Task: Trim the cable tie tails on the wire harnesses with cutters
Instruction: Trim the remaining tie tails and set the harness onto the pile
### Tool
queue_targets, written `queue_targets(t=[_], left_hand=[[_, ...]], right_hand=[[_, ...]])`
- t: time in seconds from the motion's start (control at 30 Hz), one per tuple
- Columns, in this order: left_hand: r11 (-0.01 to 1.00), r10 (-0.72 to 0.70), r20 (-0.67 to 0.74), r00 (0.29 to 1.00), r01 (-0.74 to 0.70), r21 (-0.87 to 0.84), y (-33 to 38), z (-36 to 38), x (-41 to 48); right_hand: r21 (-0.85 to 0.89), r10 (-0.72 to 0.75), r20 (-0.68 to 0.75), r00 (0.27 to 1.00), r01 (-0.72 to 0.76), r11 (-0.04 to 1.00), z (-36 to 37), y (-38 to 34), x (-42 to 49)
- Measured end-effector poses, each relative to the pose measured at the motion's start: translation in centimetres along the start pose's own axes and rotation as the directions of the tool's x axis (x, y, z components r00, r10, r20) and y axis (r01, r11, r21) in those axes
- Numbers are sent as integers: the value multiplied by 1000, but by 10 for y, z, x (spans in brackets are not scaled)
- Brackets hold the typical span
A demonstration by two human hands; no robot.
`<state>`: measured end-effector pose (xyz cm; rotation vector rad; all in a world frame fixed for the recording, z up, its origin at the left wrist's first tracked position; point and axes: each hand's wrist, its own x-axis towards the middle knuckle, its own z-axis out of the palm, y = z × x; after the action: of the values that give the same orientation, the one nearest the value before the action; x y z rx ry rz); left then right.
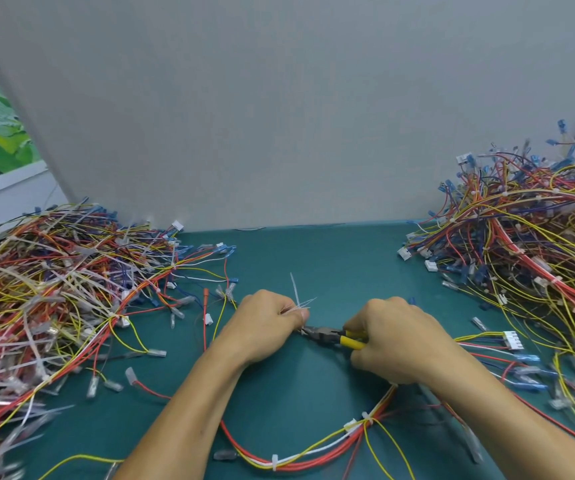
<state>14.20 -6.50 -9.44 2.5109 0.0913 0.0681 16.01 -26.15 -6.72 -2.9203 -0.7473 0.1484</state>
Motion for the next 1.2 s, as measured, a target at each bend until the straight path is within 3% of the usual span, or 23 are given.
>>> queue_targets(t=[0.37,0.67,1.0,1.2], left_hand=[[1000,-11,-14,1000,11,-10,1,0,0],[999,-23,-24,999,22,-29,2,-1,-2],[998,-13,-53,998,9,-67,-2,0,-1],[912,-119,-13,993,104,-396,11,-18,-13]], right_hand=[[-161,-78,-129,989,57,985,8,-9,-2],[-268,-124,-121,985,88,959,6,-14,-4],[-187,-104,-113,988,82,979,10,-8,-3],[33,62,-173,983,-57,998,-11,11,-2]])
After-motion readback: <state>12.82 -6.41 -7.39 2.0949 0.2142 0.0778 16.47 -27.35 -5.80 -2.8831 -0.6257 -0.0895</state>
